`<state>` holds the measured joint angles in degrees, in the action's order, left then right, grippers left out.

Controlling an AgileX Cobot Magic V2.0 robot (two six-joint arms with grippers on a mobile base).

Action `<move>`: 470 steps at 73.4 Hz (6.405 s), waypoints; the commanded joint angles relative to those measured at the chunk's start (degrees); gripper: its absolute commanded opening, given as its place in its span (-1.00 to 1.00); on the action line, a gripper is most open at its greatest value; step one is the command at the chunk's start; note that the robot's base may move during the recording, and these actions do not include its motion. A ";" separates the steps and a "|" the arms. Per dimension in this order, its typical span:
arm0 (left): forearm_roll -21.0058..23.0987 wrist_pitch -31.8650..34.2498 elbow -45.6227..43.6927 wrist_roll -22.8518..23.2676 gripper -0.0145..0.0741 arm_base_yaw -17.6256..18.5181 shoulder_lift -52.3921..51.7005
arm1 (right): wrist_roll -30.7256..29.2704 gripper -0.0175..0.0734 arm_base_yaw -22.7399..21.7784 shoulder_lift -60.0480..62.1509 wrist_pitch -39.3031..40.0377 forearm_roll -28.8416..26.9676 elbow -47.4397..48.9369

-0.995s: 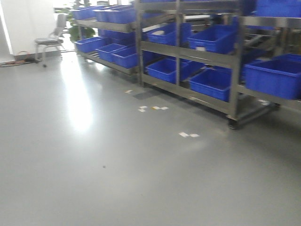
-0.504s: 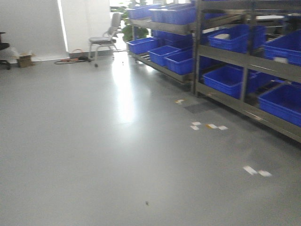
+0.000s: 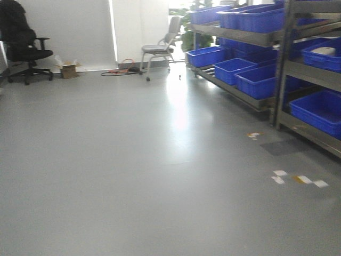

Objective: Pick and sort blue part to right shelf
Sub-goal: 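Continue driving down the aisle toward the shelf of blue bins, then stop in front of the shelf with open blue bins, then lower the left gripper's part into a blue bin and open it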

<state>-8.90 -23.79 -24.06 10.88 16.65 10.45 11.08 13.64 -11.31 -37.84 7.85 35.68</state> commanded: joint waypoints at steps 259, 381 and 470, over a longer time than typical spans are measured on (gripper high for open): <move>-0.30 4.98 -1.70 0.13 -0.13 0.06 0.73 | -0.34 -0.11 -0.05 -1.12 5.18 0.85 1.31; 1.89 0.29 -47.89 0.41 -0.13 -0.50 73.23 | -0.34 -0.11 -0.05 -1.12 6.36 0.85 1.31; 6.12 -20.49 -75.21 -0.43 0.91 -3.75 97.18 | -0.34 -0.11 -0.05 -1.12 5.08 0.85 1.31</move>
<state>-2.71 -45.87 -97.10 10.64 12.74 114.97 11.08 13.64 -11.34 -37.68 7.85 35.68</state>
